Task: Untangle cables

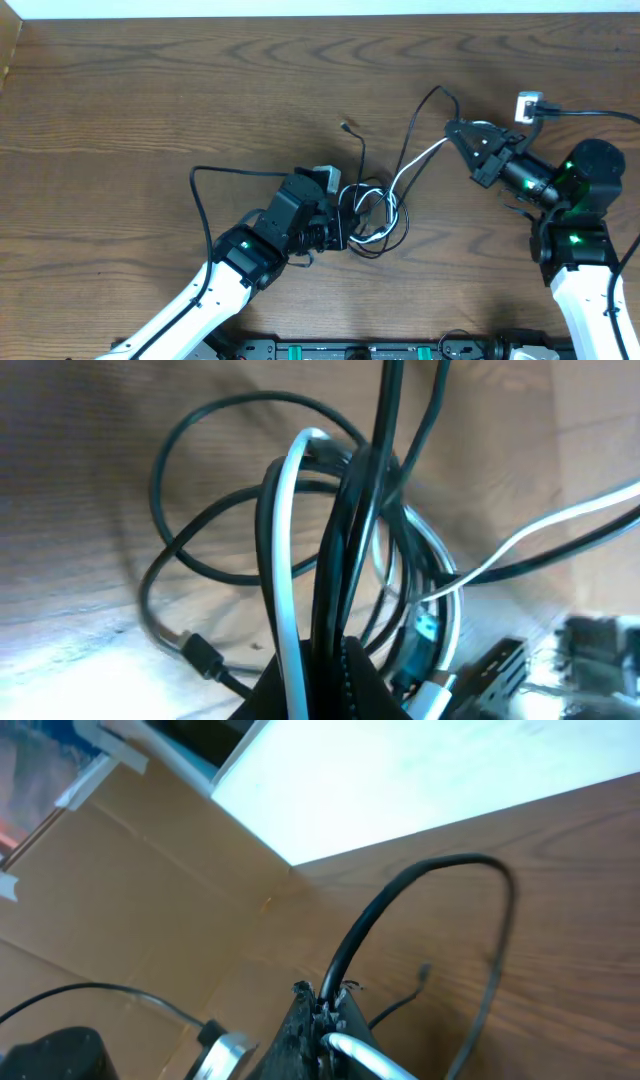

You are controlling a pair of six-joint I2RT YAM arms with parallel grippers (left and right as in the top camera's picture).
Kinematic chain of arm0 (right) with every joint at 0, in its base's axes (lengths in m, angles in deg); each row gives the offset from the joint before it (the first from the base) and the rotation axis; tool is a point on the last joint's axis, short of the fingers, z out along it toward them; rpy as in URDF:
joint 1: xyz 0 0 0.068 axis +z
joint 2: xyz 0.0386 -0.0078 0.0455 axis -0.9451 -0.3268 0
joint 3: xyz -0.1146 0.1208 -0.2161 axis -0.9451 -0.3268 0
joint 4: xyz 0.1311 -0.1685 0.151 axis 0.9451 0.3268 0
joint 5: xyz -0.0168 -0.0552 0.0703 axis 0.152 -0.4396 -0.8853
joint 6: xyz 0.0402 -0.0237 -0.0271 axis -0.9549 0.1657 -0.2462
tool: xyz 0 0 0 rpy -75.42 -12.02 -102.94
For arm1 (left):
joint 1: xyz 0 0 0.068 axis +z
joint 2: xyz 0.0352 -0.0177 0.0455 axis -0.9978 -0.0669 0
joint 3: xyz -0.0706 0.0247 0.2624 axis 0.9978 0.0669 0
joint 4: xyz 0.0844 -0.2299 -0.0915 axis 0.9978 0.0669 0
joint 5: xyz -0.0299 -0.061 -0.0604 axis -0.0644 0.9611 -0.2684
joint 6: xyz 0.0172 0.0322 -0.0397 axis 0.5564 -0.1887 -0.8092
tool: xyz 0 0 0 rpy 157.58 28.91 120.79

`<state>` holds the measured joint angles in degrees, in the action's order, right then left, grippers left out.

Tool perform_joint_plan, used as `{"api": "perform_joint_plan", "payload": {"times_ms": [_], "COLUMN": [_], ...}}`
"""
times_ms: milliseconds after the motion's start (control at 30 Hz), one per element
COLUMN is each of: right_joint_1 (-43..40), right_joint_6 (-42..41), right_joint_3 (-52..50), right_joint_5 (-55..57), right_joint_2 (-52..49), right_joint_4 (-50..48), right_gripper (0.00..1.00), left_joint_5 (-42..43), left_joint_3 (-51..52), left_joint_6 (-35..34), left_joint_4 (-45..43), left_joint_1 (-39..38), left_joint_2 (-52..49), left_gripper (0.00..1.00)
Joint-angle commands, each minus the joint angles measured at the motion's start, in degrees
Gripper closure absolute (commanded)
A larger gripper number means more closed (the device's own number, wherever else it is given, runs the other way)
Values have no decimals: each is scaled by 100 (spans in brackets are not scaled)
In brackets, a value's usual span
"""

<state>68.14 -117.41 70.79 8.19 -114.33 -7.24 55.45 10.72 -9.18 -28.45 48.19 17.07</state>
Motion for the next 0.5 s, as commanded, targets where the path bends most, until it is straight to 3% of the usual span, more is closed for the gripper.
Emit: {"api": "perform_joint_plan", "payload": {"times_ms": [0, 267, 300, 400, 467], "right_joint_1": [-236, -638, -654, -651, -651], "right_joint_6": [-11, -7, -7, 221, 382], "right_joint_3": [122, 122, 122, 122, 120], "right_joint_5": [-74, -140, -142, -365, -544], "right_joint_2": [76, 74, 74, 74, 74], "right_joint_4": [-42, 310, 380, 542, 581], "right_gripper": [99, 96, 85, 39, 23], "left_joint_5": [-50, -275, -275, -275, -275], "left_joint_3": [13, 13, 13, 13, 13], "left_joint_6": [785, 929, 929, 929, 929], "left_joint_4": [208, 433, 428, 396, 350], "left_joint_1": [-9, -9, -9, -9, -9], "left_joint_2": [-7, -7, -7, -7, -7], "left_gripper": [92, 92, 92, 92, 92]}}
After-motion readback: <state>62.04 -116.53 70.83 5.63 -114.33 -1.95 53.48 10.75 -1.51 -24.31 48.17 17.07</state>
